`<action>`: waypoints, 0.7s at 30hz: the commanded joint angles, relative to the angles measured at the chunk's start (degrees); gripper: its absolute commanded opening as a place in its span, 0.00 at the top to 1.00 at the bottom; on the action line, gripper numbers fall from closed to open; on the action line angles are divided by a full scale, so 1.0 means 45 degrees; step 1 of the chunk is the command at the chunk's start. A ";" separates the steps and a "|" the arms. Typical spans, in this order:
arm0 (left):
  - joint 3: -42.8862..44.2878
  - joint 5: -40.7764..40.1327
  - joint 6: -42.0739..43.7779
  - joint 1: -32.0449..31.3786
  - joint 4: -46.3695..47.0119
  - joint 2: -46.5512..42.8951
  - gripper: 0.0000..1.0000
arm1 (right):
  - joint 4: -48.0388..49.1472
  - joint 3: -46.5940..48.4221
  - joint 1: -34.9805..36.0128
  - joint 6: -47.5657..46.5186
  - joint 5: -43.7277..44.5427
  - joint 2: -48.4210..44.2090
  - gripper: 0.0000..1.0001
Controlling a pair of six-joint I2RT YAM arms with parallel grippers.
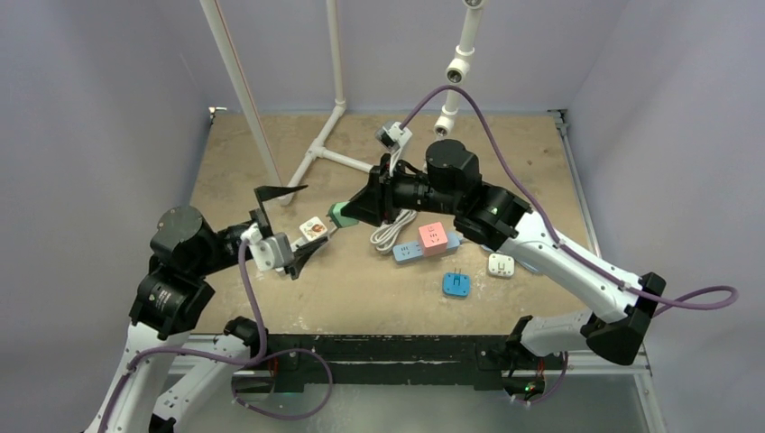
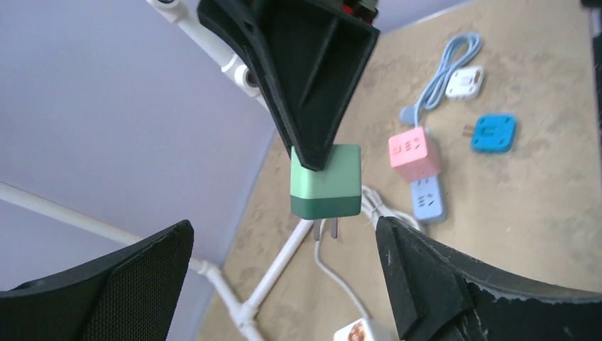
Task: Insert the plug
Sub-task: Pick up the plug from the center of the board.
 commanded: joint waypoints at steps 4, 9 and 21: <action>-0.0746 -0.0266 0.3918 0.0063 -0.0245 0.0049 0.01 | 0.1342 0.0662 0.0006 0.1192 0.0375 0.0655 1.00; -0.0759 0.0016 0.4229 0.0063 -0.0562 0.0312 0.01 | 0.2034 0.0528 0.0006 0.1653 0.0137 0.0921 1.00; -0.1214 -0.0716 0.5267 0.0062 -0.0307 0.0477 0.10 | 0.3141 0.0271 0.0059 0.2530 -0.0493 0.1403 1.00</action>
